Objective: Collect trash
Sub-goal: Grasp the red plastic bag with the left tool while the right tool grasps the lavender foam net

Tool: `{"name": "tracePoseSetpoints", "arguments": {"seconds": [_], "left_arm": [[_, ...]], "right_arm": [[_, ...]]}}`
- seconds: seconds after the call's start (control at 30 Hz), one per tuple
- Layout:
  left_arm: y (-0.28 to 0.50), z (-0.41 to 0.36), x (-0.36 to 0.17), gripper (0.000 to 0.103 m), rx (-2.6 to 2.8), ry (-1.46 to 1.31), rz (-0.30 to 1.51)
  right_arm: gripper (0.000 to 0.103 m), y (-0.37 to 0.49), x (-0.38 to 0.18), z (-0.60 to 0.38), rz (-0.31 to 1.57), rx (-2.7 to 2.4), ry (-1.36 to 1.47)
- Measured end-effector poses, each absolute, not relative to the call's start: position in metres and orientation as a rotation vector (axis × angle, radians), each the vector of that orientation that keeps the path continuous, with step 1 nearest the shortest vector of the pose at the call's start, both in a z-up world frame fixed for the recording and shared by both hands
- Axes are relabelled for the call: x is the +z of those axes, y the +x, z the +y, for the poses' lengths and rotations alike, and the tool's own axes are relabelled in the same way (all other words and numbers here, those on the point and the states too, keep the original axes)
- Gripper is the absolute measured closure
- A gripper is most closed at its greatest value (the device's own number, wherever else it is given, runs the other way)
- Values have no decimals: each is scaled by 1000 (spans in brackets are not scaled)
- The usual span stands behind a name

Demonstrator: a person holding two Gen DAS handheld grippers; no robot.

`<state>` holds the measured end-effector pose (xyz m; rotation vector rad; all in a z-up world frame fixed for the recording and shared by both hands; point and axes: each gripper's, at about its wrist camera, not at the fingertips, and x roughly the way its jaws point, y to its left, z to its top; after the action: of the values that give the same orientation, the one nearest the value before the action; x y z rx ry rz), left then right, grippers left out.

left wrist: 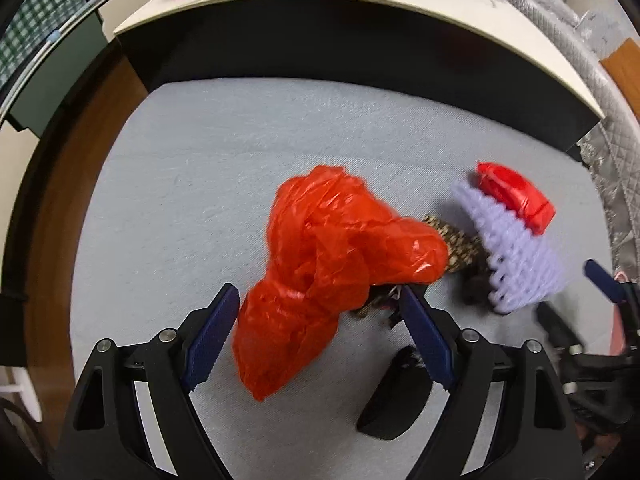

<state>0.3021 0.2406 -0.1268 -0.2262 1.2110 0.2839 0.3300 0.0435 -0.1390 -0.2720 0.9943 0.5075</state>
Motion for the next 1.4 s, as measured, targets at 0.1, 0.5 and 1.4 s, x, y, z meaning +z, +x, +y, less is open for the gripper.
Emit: {"name": "tracePoseSetpoints", "arguments": {"seconds": [0.1,0.5,1.4], "left_arm": [[307,239,-125,24,278,-218,1195],[288,239,-103,93,236,-273,1149],[223,115,-27,94,107,-73,988]], "right_arm": [[19,330,-143,52,982,517,-296],[90,327,-133,37,1059,540,-240],[90,231,-30,-107,998,457,-57]]}}
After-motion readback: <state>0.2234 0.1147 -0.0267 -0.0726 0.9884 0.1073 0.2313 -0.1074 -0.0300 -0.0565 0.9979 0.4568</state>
